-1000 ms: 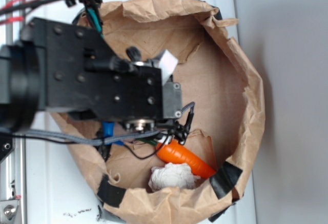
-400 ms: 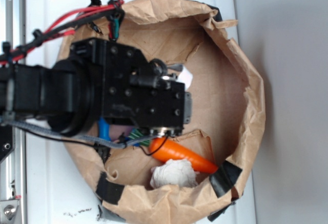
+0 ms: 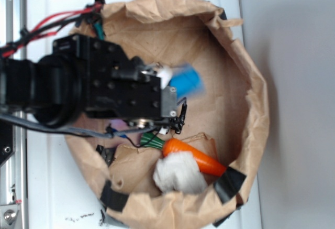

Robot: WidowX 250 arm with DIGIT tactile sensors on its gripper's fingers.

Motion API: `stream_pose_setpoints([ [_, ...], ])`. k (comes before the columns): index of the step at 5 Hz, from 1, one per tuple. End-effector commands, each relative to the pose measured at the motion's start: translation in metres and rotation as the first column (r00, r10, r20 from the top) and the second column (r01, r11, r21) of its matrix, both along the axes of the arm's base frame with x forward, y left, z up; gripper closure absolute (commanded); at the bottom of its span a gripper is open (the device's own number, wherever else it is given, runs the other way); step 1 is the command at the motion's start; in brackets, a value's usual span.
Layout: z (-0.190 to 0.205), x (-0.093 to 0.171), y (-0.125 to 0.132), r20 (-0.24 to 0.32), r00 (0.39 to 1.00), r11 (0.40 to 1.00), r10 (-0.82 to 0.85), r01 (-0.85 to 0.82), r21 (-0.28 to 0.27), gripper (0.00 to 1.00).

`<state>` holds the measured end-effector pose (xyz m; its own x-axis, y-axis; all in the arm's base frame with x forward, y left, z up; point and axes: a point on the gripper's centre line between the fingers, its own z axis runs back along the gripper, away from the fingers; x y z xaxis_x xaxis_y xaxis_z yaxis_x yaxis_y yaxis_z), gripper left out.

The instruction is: Grab the blue bottle.

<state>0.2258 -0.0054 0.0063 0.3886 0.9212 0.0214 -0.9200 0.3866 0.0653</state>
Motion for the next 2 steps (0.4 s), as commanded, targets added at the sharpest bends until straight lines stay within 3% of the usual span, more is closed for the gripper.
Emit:
stream_pose_setpoints([
  [1,-0.021,0.013,-0.01,-0.029,0.998,0.999,0.047,-0.047,0.006,1.0],
  [2,0.007,0.027,-0.011,-0.023,0.999,0.999,0.036,-0.037,-0.025,1.0],
])
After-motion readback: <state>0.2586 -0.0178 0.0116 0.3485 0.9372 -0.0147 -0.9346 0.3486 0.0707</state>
